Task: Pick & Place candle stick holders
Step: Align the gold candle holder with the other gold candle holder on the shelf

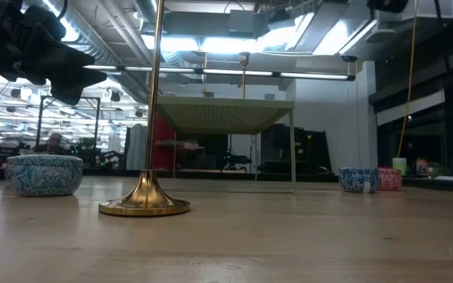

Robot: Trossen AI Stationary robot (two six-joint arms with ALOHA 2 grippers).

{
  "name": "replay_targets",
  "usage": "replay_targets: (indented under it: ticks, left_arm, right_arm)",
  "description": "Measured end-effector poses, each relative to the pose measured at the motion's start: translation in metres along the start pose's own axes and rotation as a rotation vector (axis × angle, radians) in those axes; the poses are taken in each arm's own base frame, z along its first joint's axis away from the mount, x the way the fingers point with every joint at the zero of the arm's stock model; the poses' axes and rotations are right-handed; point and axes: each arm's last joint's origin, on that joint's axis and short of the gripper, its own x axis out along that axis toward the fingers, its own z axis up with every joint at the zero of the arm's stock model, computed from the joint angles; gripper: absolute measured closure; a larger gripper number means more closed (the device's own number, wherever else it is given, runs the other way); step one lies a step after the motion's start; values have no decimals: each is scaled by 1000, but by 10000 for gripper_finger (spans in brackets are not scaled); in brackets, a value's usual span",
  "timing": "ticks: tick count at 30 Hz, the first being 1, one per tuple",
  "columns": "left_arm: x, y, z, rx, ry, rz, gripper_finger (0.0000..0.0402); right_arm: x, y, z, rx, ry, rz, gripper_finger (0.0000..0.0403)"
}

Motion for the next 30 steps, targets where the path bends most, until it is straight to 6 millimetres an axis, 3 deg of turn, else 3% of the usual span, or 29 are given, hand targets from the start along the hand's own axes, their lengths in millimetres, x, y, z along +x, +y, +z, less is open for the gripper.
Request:
replay_targets:
  ticks: [14,30]
  left_arm:
    - [0,0,0,0,-1,-1,201]
    - [0,0,0,0,0,-1,201]
  right_arm:
    - [-2,30,-37,51,184,34,175]
    - [-23,41,-69,93,91,-71,175]
